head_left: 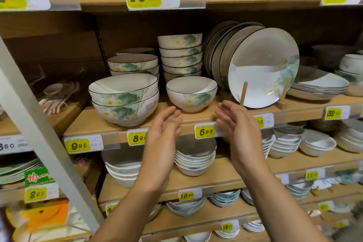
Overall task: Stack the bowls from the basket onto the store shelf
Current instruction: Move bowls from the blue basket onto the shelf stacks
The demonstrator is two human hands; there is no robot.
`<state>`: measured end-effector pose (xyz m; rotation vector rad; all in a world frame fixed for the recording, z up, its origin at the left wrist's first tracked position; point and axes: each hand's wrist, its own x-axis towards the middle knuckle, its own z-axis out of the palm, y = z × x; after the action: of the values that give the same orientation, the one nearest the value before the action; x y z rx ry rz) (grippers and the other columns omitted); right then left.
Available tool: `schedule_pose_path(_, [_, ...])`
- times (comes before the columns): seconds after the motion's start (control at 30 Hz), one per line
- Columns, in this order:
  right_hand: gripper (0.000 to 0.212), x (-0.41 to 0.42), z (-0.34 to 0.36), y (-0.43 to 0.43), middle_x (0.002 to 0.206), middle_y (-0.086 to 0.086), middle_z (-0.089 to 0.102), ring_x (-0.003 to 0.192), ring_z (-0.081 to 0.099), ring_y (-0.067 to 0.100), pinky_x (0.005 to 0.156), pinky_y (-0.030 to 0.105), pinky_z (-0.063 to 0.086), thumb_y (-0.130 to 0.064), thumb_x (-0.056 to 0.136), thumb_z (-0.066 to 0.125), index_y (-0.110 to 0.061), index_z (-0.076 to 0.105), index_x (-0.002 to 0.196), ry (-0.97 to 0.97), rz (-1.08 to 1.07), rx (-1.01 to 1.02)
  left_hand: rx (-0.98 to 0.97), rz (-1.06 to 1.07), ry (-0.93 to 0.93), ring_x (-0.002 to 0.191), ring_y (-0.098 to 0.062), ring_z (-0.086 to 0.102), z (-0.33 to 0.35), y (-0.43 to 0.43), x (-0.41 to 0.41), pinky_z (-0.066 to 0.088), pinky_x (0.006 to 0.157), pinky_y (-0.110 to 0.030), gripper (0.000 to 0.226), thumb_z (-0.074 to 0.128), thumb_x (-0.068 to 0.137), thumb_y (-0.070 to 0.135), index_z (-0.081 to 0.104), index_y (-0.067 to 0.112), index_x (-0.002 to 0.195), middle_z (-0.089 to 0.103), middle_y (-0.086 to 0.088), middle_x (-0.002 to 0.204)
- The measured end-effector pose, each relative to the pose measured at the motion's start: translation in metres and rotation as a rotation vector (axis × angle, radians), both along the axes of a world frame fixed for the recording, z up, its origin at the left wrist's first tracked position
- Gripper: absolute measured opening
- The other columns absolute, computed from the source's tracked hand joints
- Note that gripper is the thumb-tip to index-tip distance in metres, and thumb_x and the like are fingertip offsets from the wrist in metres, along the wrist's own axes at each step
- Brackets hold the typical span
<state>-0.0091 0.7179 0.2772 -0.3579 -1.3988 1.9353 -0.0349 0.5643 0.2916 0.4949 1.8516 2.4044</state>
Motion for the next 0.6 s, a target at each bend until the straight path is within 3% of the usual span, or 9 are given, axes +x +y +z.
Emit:
schedule_pose_path(0.23, [0.027,0.046,-0.017,-0.018,0.091,0.01,0.076,0.092,0.073,0.023,0.075,0.023,0.058,-0.013,0.098,0.043,-0.01,0.069,0.093,-0.035,0.182,-0.073,0.02,0.133,-0.011,0.093,-0.023,0.072,-0.008,-0.04,0.05,0.058,0.085,-0.029,0.03,0.036,0.1,0.011,0.066,0.009,0.101,0.076,-0.009,0.094])
schedule_pose_path(0.6, [0.027,0.093,-0.09,-0.106,0.088,0.014,0.075,0.086,0.072,0.025,0.081,0.033,0.057,-0.011,0.098,0.042,-0.005,0.067,0.091,-0.346,0.713,-0.039,-0.023,0.562,-0.299,0.078,-0.021,0.072,-0.088,-0.138,0.161,0.057,0.069,-0.023,0.03,0.036,0.097,0.009,0.066,0.007,0.095,0.076,-0.011,0.087])
